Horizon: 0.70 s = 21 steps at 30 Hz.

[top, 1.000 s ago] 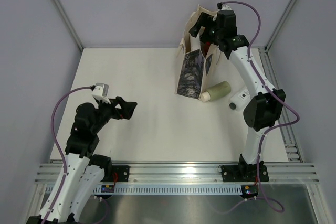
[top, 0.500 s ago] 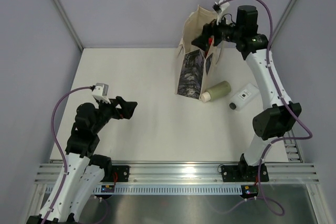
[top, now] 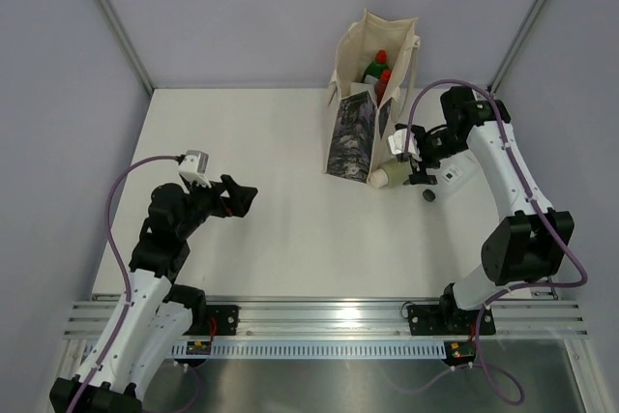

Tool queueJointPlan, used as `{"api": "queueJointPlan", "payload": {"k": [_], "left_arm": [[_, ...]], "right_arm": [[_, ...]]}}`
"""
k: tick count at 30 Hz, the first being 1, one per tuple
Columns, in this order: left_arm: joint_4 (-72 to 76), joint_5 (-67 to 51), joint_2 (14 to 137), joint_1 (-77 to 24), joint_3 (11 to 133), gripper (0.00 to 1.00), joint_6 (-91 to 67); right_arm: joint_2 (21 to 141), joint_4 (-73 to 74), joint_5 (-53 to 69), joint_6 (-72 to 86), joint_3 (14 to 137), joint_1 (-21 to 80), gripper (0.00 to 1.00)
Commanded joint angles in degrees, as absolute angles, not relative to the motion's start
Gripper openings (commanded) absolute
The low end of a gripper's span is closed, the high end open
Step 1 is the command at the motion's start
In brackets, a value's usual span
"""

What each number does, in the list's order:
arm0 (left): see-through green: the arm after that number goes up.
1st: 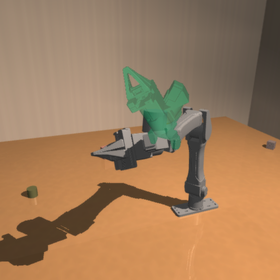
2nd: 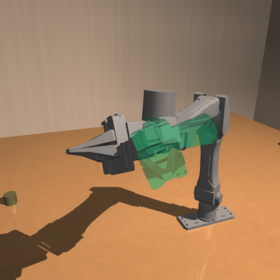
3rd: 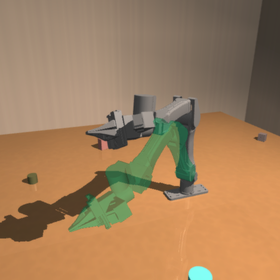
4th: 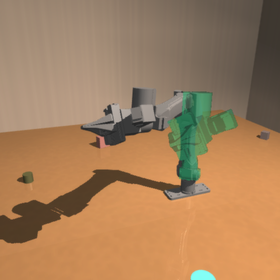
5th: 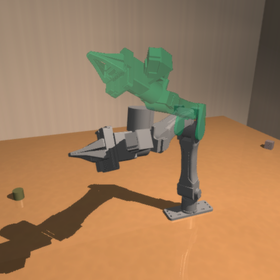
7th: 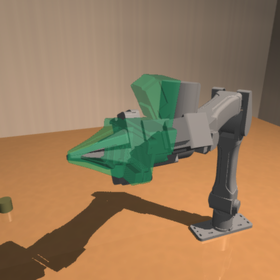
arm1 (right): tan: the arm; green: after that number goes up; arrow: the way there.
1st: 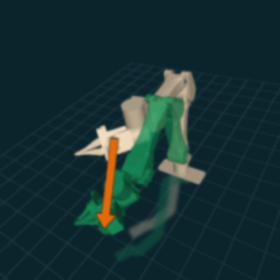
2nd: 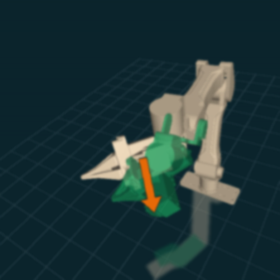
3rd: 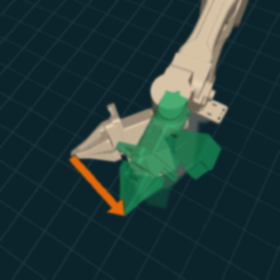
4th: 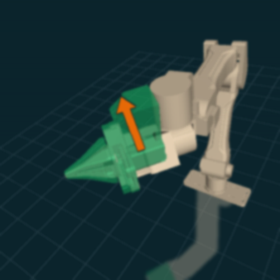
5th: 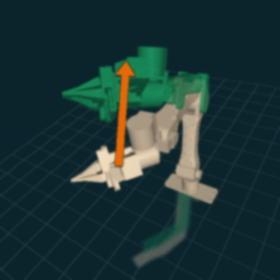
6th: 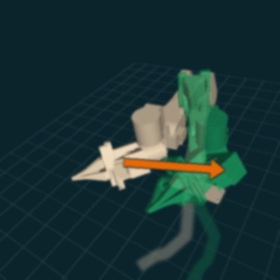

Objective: Place the personal care products into the canvas bag

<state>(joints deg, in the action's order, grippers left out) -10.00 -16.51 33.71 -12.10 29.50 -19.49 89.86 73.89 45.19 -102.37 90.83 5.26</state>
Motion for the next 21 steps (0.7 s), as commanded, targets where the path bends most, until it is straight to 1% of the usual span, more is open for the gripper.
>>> {"api": "queueJointPlan", "payload": {"k": [1, 7, 10, 18, 21], "left_arm": [[-4.9, -18.3, 35.2, -12.2, 30.5, 0.99, -18.7], [-5.0, -18.0, 34.6, -12.2, 30.2, 0.99, -18.9], [-5.4, -17.8, 33.9, -12.2, 29.9, 0.99, -19.2], [-6.9, -16.9, 32.7, -12.2, 30.0, 0.99, -19.0], [-6.8, -16.8, 33.0, -12.2, 30.0, 0.99, -19.1]], "right_arm": [[89.3, 78.1, 37.9, -107.5, 87.4, 5.4, 0.93], [93.1, 63.8, 26.8, -104.7, 80.3, 7.5, 0.94], [94.8, 58.2, 23.4, -103.8, 78.1, 8.8, 0.95], [100.1, 45.9, 15.0, -100.5, 75.9, 12.8, 0.95], [101.7, 43.3, 12.9, -100.6, 75.1, 13.8, 0.96]]}}
